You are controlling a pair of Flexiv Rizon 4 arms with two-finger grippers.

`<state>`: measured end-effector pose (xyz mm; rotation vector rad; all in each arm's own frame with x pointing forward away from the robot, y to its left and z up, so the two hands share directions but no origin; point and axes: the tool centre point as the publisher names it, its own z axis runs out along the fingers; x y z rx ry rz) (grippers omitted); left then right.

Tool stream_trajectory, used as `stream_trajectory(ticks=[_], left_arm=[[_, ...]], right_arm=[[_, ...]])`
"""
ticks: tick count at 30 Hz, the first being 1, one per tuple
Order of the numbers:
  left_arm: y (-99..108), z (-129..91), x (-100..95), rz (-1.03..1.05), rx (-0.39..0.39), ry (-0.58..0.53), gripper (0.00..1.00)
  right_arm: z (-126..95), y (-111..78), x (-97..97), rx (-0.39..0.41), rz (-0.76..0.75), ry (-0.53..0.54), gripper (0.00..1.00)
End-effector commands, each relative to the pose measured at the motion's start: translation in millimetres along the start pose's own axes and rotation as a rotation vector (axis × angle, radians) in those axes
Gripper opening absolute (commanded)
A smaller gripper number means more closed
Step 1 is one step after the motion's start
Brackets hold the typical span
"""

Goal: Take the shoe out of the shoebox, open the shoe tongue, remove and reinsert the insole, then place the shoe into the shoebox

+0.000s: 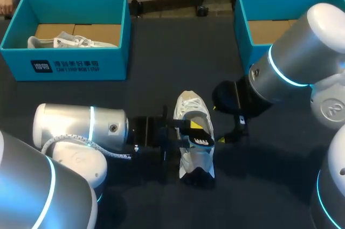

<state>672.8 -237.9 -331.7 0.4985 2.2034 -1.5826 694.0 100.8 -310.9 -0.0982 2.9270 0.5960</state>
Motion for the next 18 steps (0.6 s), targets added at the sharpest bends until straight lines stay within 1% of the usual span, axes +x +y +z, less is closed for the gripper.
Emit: stream_trajectory(ticks=[1,3,9,12,18], left_arm=[[-3,-13,8.0,0.002,0.008,0.001,0.16],[-1,-12,9.8,0.002,0.005,0.012,0.00],[11,-5,8.0,0.035,-0.013,0.027,0.00],[21,0,3.9,0.066,-0.034,0.037,0.00],[33,5,2.7,0.069,-0.057,0.050,0.00]], right_arm=[[0,0.2,1.3,0.002,0.001,-0.002,1.00],[0,0.2,1.3,0.002,0.001,-0.002,1.00],[0,0.2,1.3,0.002,0.001,-0.002,1.00],[0,0.2,1.3,0.002,0.001,-0.002,1.00],[0,0.2,1.3,0.002,0.001,-0.002,1.00]])
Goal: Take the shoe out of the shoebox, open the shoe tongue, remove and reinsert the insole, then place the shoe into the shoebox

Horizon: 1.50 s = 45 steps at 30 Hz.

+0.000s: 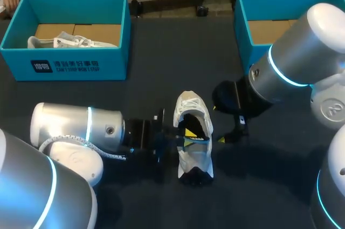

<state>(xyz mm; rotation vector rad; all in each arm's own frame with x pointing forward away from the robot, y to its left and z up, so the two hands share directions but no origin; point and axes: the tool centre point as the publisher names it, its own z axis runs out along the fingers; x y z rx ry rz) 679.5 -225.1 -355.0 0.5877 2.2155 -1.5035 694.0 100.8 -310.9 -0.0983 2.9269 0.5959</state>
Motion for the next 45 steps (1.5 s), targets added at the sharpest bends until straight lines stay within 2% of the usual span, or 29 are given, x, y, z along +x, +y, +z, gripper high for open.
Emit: stream_trajectory(ticks=[1,4,5,6,8,16,20,21,36,42,43,44,45], left_arm=[[7,10,-3.7,-0.005,-0.018,0.013,0.00],[3,6,-4.7,-0.018,-0.012,-0.005,0.02],[1,5,-5.0,-0.018,-0.010,-0.006,0.30],[-1,3,-5.1,-0.020,-0.006,-0.009,0.35],[-8,-1,-5.8,-0.021,0.012,-0.020,0.35],[-29,-13,-5.4,-0.031,0.059,-0.042,0.31],[-30,-10,-1.7,-0.030,0.061,-0.026,0.14],[-29,-9,-0.8,-0.031,0.061,-0.020,0.00],[-2,9,-0.1,0.022,0.009,0.033,0.00],[-2,9,-3.1,0.019,0.000,0.027,0.00],[-5,7,-3.2,0.014,0.008,0.018,0.07],[-8,5,-3.2,0.012,0.011,0.014,0.34],[-9,3,-3.0,0.011,0.014,0.013,0.45]], right_arm=[[0,0.2,1.3,0.002,0.001,-0.002,1.00],[0,0.2,1.3,0.002,0.001,-0.002,1.00],[0,0.2,1.3,0.002,0.001,-0.002,1.00],[0,0.2,1.3,0.002,0.001,-0.002,1.00],[0,0.2,1.3,0.002,0.001,-0.002,1.00],[0,0.2,1.3,0.002,0.001,-0.002,1.00],[0,0.2,1.3,0.002,0.001,-0.002,1.00],[0,0.2,1.3,0.002,0.001,-0.002,1.00],[0,0.2,1.3,0.002,0.001,-0.002,1.00],[0,0.2,1.3,0.002,0.001,-0.002,1.00],[0,0.2,1.3,0.002,0.001,-0.002,1.00],[0,0.2,1.3,0.002,0.001,-0.002,1.00],[0,0.2,1.3,0.002,0.001,-0.002,1.00]])
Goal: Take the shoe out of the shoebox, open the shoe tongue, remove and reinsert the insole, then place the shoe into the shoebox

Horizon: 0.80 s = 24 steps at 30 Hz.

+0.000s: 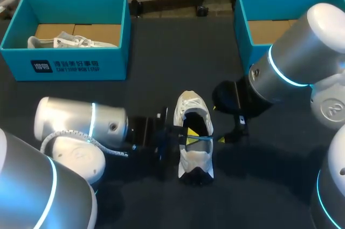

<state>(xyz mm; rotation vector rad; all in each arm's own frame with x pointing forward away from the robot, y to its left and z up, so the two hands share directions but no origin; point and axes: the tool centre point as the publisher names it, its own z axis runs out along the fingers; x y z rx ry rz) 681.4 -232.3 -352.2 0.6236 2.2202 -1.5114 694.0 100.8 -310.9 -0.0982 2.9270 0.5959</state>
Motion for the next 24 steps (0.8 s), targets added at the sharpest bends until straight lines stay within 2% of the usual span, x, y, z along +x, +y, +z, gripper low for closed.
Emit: stream_trajectory(ticks=[1,2,4,9,10,11,12,24], left_arm=[[-10,-6,1.5,-0.003,0.018,-0.021,0.47],[-13,-8,2.0,-0.003,0.019,-0.020,0.47],[-18,-11,2.6,-0.002,0.032,-0.024,0.37],[-26,-13,5.0,0.006,0.049,-0.018,0.31],[-27,-12,5.3,0.006,0.050,-0.017,0.22],[-26,-11,5.7,0.006,0.051,-0.015,0.07],[-25,-9,6.2,0.006,0.051,-0.008,0.00],[2,10,7.4,0.075,0.019,0.040,0.00]], right_arm=[[0,0.2,1.3,0.002,0.001,-0.002,1.00],[0,0.2,1.3,0.002,0.001,-0.002,1.00],[0,0.2,1.3,0.002,0.001,-0.002,1.00],[0,0.2,1.3,0.002,0.001,-0.002,1.00],[0,0.2,1.3,0.002,0.001,-0.002,1.00],[0,0.2,1.3,0.002,0.001,-0.002,1.00],[0,0.2,1.3,0.002,0.001,-0.002,1.00],[0,0.2,1.3,0.002,0.001,-0.002,1.00]])
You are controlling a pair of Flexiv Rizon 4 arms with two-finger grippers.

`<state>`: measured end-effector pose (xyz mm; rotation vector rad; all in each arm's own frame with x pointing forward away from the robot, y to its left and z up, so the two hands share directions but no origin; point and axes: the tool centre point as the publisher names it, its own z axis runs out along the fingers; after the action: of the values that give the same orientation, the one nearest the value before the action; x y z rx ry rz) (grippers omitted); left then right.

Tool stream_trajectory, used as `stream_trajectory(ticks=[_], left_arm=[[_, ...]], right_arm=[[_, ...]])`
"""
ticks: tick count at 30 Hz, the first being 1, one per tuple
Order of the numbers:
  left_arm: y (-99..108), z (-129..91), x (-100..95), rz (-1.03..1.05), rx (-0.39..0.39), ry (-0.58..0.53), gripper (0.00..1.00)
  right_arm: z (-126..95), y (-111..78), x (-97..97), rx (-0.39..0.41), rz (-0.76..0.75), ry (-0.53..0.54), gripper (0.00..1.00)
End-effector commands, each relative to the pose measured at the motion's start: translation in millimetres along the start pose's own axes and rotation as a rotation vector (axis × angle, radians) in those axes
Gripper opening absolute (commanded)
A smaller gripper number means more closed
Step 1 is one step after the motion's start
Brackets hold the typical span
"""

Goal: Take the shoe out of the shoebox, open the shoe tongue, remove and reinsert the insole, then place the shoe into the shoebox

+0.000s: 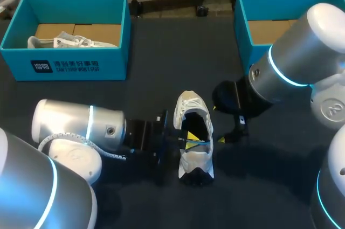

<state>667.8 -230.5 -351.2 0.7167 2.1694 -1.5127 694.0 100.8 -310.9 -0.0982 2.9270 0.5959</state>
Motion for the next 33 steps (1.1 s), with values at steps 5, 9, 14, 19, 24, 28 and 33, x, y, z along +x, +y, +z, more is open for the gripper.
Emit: stream_trajectory(ticks=[5,9,14,19,24,28,33], left_arm=[[14,11,-5.1,0.006,-0.016,0.019,0.00],[4,3,-7.1,0.001,0.000,-0.004,0.28],[-8,-6,-8.2,0.001,0.024,-0.021,0.36],[-17,-10,-5.8,0.004,0.046,-0.021,0.34],[-16,-6,-1.3,0.004,0.047,0.002,0.00],[-9,-1,1.1,0.019,0.041,0.018,0.00],[8,5,5.1,0.034,0.020,0.037,0.00]], right_arm=[[0,0.2,1.3,0.002,0.001,-0.002,1.00],[0,0.2,1.3,0.002,0.001,-0.002,1.00],[0,0.2,1.3,0.002,0.001,-0.002,1.00],[0,0.2,1.3,0.002,0.001,-0.002,1.00],[0,0.2,1.3,0.002,0.001,-0.002,1.00],[0,0.2,1.3,0.002,0.001,-0.002,1.00],[0,0.2,1.3,0.002,0.001,-0.002,1.00]])
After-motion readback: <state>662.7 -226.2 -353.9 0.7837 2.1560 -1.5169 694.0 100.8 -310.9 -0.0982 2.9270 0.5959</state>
